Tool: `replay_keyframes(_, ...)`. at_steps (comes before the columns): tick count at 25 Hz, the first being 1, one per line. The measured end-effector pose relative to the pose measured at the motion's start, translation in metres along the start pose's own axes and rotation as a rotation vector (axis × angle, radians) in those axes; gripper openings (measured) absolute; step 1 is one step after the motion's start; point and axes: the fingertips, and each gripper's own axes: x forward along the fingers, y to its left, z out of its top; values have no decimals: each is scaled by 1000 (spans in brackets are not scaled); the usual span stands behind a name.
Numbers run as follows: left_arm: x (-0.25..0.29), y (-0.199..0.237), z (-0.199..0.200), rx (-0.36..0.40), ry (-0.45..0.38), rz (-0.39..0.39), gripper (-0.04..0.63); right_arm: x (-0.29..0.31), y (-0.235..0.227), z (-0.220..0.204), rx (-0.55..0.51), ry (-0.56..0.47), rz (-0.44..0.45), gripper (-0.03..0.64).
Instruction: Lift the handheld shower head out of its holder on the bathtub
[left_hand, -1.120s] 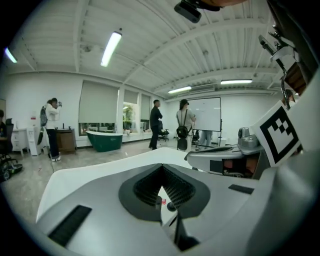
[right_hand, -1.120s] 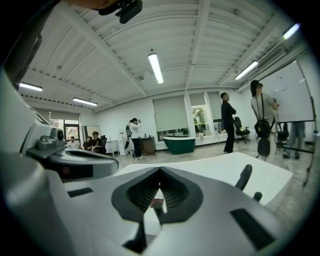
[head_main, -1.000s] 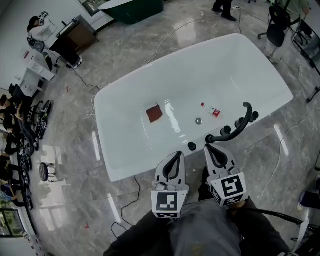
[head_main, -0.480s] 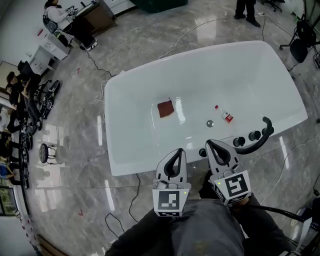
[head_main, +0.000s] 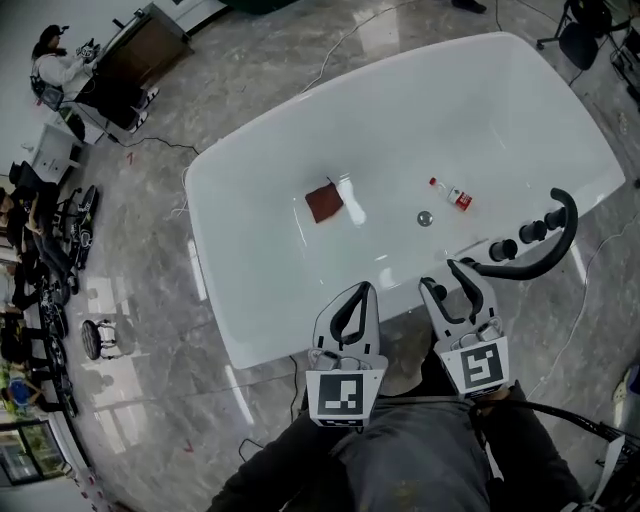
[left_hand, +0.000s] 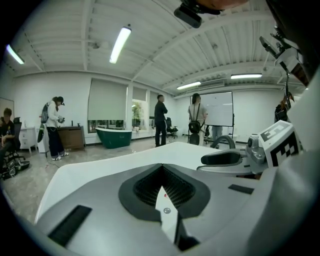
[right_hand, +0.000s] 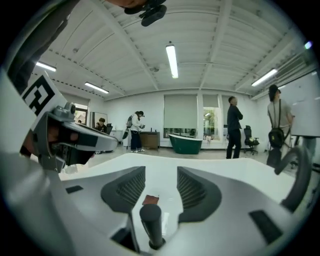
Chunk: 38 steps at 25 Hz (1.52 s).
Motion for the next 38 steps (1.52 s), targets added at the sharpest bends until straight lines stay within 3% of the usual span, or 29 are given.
replay_keyframes(5,10,4,-34,6,21,-21,3,3,0,-35,70,-53,-50,187)
replay_keyframes(15,4,3,-49,-26,54,-23,3,1,6,-37,34,-61,-55,187)
replay_keyframes(20,1,8,-53,-22,56,-17,3,6,18,-53,23,2,-38,187)
replay_keyframes(25,1,15,-59,-26,50,-12,3,21,16,-101,16,116,-82,187)
replay_keyframes(31,-2,23,-64,-12,53,-3,3,20,11,-140,53,182,-132,186)
replay_keyframes(32,-2,23,-65,-14,56,-3,3,21,11,-144,48,187,-133,142)
replay_keyframes(35,-5,22,-64,-19,66,-8,3,23,10,-146,37,194,-122,140)
replay_keyframes(38,-11,19,-58,-14,68,-11,3,15,10,-119,0,158,-97,140)
